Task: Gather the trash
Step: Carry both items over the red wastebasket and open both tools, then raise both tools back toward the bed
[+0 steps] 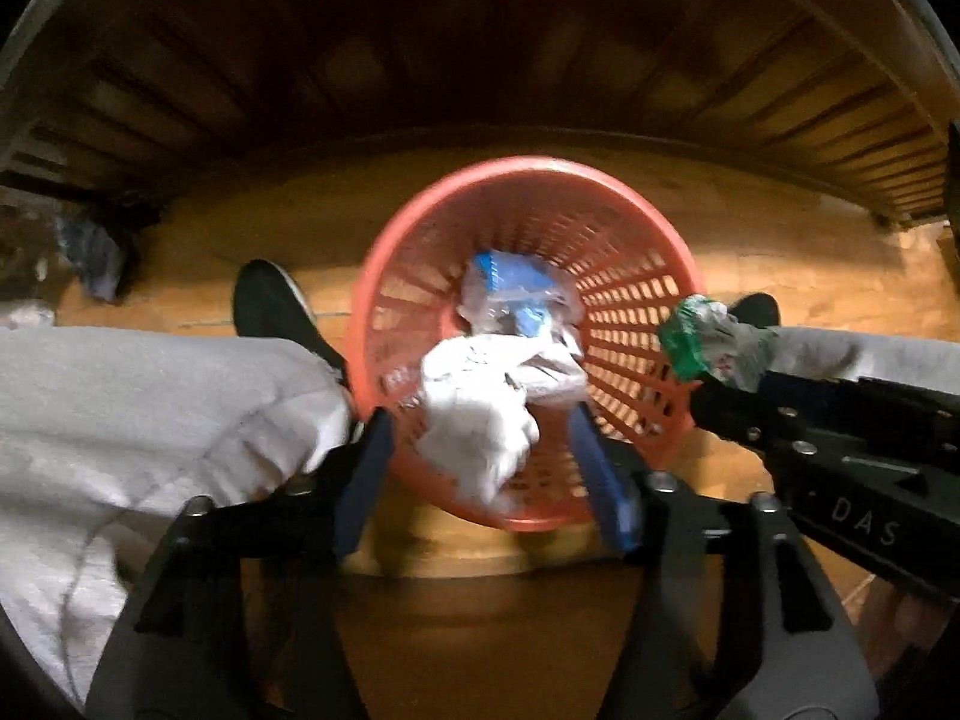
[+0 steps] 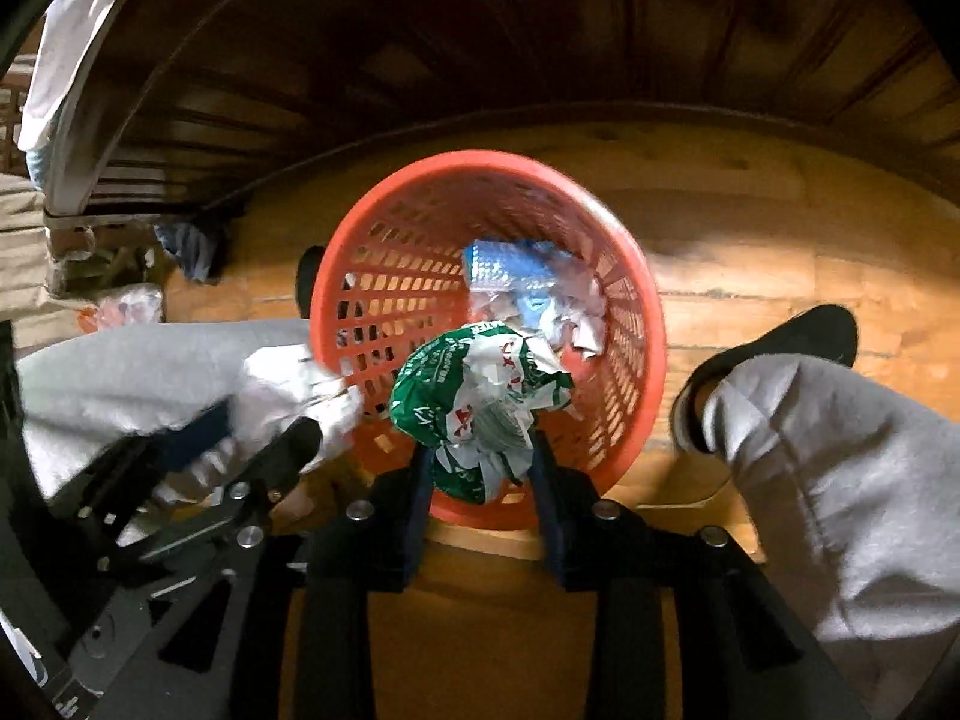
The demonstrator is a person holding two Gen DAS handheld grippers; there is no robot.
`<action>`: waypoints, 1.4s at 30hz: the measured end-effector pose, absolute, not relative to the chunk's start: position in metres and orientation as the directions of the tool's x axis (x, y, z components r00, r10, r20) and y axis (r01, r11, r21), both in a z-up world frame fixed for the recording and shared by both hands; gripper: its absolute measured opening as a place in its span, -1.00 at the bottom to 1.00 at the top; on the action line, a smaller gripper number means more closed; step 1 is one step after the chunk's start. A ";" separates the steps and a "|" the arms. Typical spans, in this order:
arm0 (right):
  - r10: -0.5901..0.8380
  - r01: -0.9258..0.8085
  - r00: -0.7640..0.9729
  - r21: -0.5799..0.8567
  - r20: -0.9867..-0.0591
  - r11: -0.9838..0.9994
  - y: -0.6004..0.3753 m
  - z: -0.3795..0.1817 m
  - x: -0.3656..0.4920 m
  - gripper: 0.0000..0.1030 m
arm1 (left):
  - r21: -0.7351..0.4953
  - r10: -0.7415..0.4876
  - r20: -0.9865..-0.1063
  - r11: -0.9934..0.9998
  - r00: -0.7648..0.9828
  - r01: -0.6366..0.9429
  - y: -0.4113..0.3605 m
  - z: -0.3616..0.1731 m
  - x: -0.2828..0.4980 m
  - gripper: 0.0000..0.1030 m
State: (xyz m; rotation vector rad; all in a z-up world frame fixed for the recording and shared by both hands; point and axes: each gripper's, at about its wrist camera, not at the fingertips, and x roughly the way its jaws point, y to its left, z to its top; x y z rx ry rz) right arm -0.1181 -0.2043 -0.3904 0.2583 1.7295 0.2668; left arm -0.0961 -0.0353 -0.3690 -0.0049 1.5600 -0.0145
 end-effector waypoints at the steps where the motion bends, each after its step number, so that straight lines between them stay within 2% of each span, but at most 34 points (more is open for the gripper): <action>1: 0.326 0.038 -0.172 0.324 -0.930 0.945 -0.205 -0.390 -0.118 -0.27 | -0.014 -0.014 -1.000 1.000 0.017 -0.013 -0.031 -0.367 -0.096 0.41; 2: 0.324 0.043 -0.171 0.322 -0.930 0.946 -0.205 -0.389 -0.117 -0.16 | -0.011 -0.010 -1.000 0.999 0.020 -0.032 -0.027 -0.365 -0.095 0.42; 3: 0.311 0.042 -0.169 0.309 -0.935 0.950 -0.206 -0.388 -0.117 0.07 | -0.005 -0.005 -1.000 0.999 0.024 -0.039 -0.025 -0.365 -0.095 0.42; 5: 0.298 0.035 -0.152 0.296 -0.942 0.954 -0.207 -0.384 -0.116 0.31 | 0.003 0.004 -1.000 0.999 0.027 -0.054 -0.021 -0.361 -0.095 0.43; 6: 0.298 0.033 -0.148 0.297 -0.943 0.954 -0.207 -0.383 -0.116 0.34 | 0.000 0.002 -0.999 0.998 0.033 -0.062 -0.019 -0.357 -0.096 0.45; 11: 0.263 -0.001 -0.089 0.265 -0.961 0.964 -0.209 -0.357 -0.110 0.37 | -0.027 -0.023 -0.998 0.998 0.063 -0.059 -0.014 -0.336 -0.096 0.50; 15: 0.276 -0.029 0.085 0.274 -0.957 0.961 -0.223 -0.292 -0.091 0.37 | -0.069 -0.059 -0.983 0.996 0.172 -0.051 -0.009 -0.287 -0.080 0.50; 17: 0.300 -0.039 0.185 0.298 -0.936 0.954 -0.233 -0.252 -0.084 0.38 | -0.091 -0.079 -0.967 0.995 0.243 -0.037 -0.005 -0.254 -0.072 0.50; 20: 0.309 -0.078 0.343 0.301 -0.887 0.950 -0.250 -0.184 -0.075 0.52 | -0.089 -0.085 -0.929 0.996 0.361 0.006 0.007 -0.198 -0.062 0.53; 22: 0.341 -0.113 0.438 0.325 -0.832 0.939 -0.259 -0.138 -0.066 0.57 | -0.076 -0.078 -0.889 0.997 0.450 0.022 0.019 -0.162 -0.054 0.61; 28: 0.384 -0.175 0.570 0.348 -0.727 0.921 -0.265 -0.065 -0.002 0.65 | -0.034 -0.029 -0.812 0.999 0.583 0.002 0.055 -0.102 -0.017 0.64; 32: 0.409 -0.239 0.596 0.333 -0.691 0.912 -0.250 -0.046 0.064 0.65 | -0.030 -0.026 -0.770 1.000 0.637 0.005 0.063 -0.086 0.016 0.65; 37: 0.452 -0.356 0.593 0.287 -0.667 0.889 -0.200 -0.047 0.186 0.65 | -0.063 -0.060 -0.765 0.998 0.641 0.019 0.069 -0.096 0.064 0.66; 42: 0.418 -0.394 0.516 0.225 -0.748 0.891 -0.140 -0.094 0.300 0.64 | -0.121 -0.085 -0.766 0.993 0.637 -0.013 0.077 -0.117 0.092 0.66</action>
